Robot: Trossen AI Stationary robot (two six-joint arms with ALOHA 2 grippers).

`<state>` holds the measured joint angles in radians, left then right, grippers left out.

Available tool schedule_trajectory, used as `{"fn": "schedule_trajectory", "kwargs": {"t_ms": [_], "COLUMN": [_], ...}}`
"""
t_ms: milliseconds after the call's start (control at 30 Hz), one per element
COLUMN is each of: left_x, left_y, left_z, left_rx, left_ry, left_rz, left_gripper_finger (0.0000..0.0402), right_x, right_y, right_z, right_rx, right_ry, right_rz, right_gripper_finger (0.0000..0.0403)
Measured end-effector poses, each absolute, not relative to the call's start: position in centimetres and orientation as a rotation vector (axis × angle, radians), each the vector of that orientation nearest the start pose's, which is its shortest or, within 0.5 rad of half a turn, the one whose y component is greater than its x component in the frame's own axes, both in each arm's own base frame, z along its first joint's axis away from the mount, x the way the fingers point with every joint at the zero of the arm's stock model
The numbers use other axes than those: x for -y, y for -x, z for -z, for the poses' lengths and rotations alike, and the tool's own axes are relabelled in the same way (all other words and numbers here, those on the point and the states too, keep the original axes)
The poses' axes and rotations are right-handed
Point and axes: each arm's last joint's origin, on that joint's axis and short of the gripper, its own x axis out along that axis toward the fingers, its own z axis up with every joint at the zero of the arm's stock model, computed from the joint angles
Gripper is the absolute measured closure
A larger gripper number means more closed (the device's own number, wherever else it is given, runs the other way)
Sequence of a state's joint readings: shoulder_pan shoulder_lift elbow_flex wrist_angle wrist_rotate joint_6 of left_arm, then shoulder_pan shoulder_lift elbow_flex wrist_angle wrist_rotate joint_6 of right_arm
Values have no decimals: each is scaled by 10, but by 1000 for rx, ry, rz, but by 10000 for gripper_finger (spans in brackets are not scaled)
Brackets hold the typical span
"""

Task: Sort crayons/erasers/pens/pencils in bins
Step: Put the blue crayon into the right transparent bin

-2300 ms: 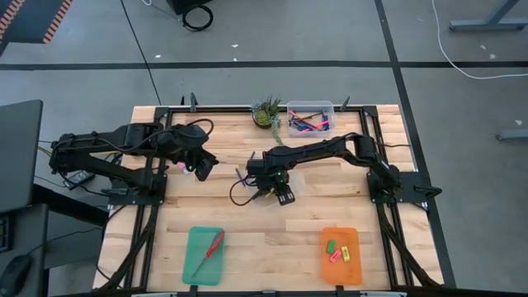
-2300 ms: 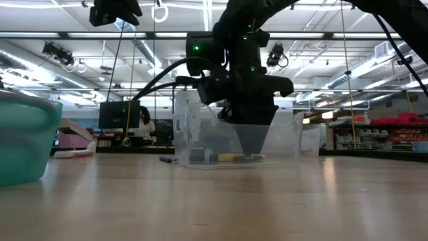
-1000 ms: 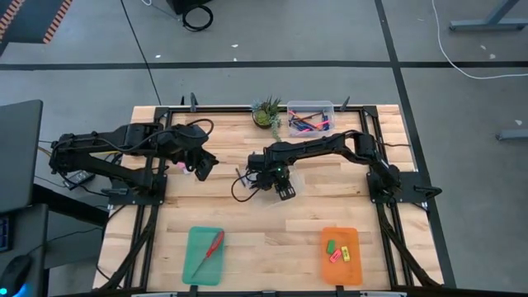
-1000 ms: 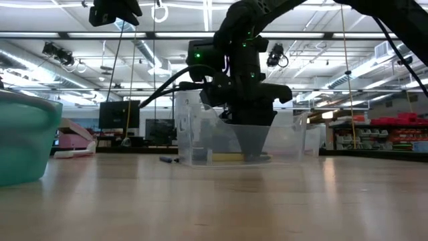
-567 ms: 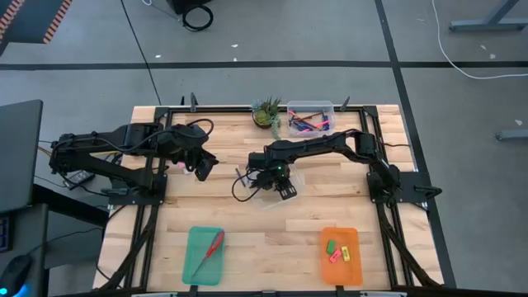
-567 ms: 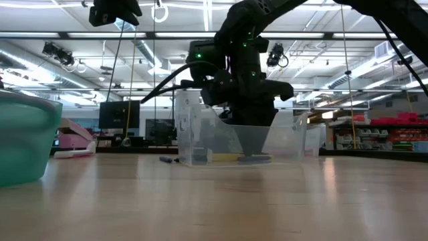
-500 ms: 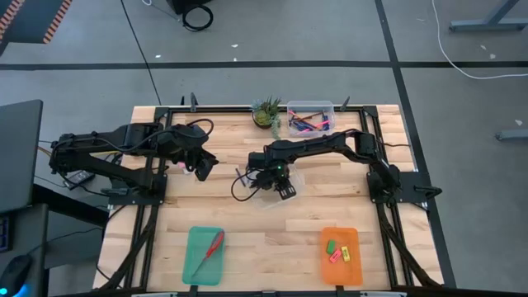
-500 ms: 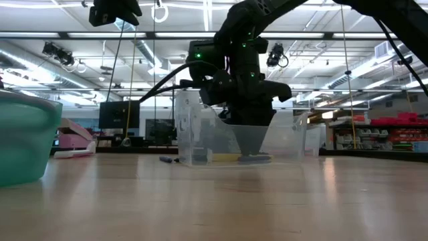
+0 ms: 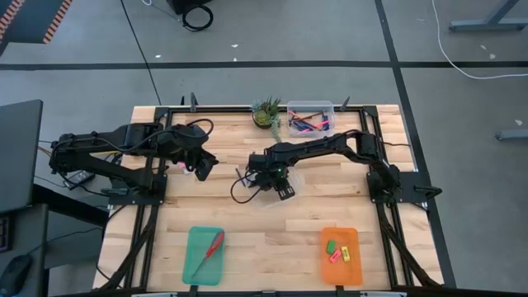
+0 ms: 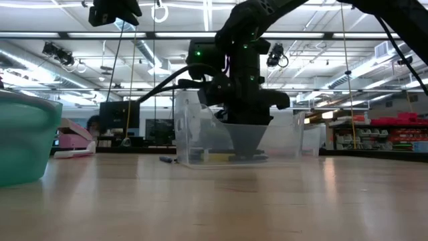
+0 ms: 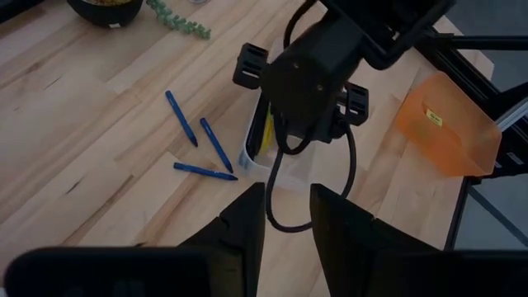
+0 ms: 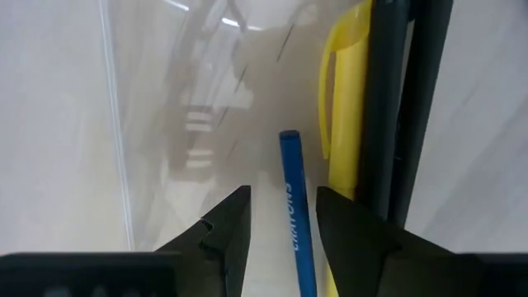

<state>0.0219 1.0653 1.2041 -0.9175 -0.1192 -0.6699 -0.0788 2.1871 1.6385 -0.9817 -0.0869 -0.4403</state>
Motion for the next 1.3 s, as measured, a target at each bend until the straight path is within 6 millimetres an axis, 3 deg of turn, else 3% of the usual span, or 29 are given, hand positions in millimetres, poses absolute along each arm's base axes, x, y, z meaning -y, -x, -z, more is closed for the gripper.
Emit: {"fn": "schedule_trajectory", "kwargs": {"t_ms": [433, 633, 867, 1000, 1200, 1300], "left_x": [-8, -8, -7, -7, -7, -7], "left_y": [-195, -195, -195, -195, -195, -195], "left_z": [-360, -360, -360, -360, -360, -360], "left_rx": [-701, -699, -701, -701, -702, -703], "left_ry": [605, 622, 632, 633, 629, 621], "left_rz": [-391, -398, -390, -391, -389, -386], "left_gripper_finger": [297, 297, 301, 301, 303, 303], "right_x": [24, 19, 19, 20, 20, 20], "right_y": [-413, -414, -415, -416, -412, -407], "right_z": [-130, -130, -130, -130, -155, -184], "right_rx": [-1472, -1466, -1452, -1441, -1371, -1312], "right_ry": [235, 240, 224, 210, 174, 136], "right_rz": [-265, -234, -216, -201, -186, -167], "right_gripper_finger": [311, 330, 379, 383, 383, 385]}}
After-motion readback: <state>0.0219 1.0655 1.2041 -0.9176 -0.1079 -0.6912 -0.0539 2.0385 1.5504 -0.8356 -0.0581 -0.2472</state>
